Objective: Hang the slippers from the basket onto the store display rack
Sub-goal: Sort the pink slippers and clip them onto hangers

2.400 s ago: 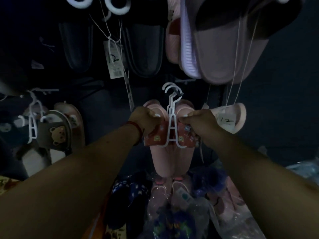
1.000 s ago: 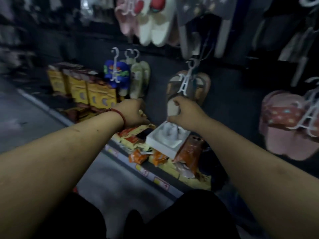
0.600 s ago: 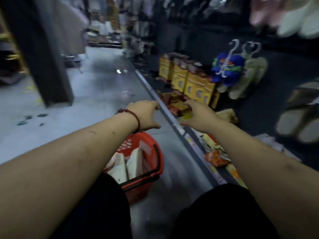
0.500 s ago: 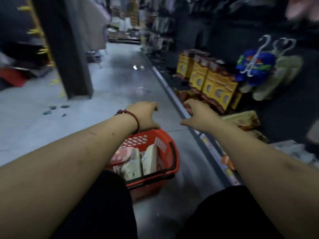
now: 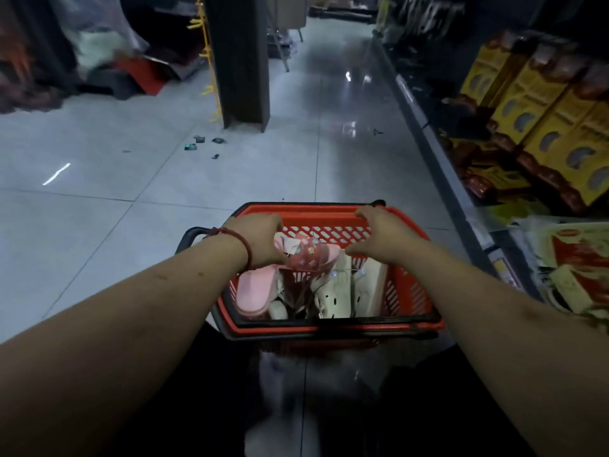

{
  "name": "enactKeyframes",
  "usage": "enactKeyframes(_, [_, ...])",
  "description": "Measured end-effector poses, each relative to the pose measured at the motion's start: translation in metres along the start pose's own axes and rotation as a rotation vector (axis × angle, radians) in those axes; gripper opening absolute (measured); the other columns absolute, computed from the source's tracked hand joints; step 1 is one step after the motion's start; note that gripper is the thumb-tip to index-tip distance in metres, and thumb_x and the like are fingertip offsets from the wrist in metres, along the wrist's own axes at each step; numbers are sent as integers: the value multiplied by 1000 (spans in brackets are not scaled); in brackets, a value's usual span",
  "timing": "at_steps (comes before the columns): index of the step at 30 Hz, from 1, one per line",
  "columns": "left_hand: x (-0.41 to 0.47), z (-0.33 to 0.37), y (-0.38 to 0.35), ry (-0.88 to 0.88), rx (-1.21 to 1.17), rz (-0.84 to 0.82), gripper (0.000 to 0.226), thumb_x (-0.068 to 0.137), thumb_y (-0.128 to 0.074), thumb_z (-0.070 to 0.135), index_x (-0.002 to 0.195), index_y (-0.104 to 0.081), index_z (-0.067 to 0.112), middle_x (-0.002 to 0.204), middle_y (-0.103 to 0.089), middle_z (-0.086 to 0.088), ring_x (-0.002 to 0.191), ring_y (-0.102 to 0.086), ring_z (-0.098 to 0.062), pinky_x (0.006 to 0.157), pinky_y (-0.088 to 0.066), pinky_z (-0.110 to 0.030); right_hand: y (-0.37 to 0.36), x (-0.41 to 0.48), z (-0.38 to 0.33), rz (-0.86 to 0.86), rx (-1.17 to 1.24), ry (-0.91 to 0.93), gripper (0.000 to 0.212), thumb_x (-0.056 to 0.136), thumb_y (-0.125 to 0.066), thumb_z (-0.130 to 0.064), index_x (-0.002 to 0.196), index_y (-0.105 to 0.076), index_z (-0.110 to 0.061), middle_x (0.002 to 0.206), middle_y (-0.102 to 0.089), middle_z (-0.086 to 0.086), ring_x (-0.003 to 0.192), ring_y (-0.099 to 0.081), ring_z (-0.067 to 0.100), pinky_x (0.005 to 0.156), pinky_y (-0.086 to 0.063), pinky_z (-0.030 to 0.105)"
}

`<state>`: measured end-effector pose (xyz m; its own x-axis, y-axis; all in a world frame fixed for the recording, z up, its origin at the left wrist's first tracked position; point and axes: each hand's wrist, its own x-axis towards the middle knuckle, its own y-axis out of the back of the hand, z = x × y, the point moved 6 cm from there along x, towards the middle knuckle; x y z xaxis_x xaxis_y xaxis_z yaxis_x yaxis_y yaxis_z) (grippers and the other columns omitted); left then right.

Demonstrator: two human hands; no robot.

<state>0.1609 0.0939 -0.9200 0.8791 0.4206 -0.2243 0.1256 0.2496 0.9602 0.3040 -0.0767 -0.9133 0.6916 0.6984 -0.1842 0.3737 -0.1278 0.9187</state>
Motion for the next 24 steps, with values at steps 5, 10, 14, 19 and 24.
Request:
enactKeyframes(5, [24,-34,-40,68,-40,-126,63,82,-73,43,135,-51,17,130,-61,-9,116,-57,-30,93,-49,-36,-52,23,3,-79,94,2,85,73,-87,-39,142,-47,-10,141,-53,10,125,-53,27,98,-44,32])
enactKeyframes(10, [52,-57,-58,95,-3,-157,65,82,-74,32,138,-48,14,133,-53,-14,120,-54,-31,99,-47,-38,-92,51,-7,-270,270,-93,79,75,-86,-31,141,-47,-12,133,-55,8,92,-63,25,71,-50,33])
enactKeyframes(14, [72,-72,-68,114,26,-185,70,81,-74,30,141,-42,14,135,-49,-13,122,-53,-31,102,-46,-41,-111,67,-19,-307,463,-191,51,80,-82,-19,122,-54,-10,102,-68,11,84,-72,32,74,-60,46])
enactKeyframes(19, [93,-72,-88,84,66,-248,79,83,-70,28,151,-32,24,139,-45,-11,124,-53,-32,102,-48,-43,-125,88,-15,-180,618,-368,22,80,-78,-19,81,-56,-18,88,-69,9,81,-71,26,78,-62,49])
enactKeyframes(24, [104,-72,-94,78,-3,-280,76,83,-68,17,149,-33,26,139,-43,-11,124,-53,-34,105,-46,-44,-144,93,-6,-347,963,-554,10,90,-69,-12,94,-62,-6,101,-73,13,87,-73,33,83,-61,47])
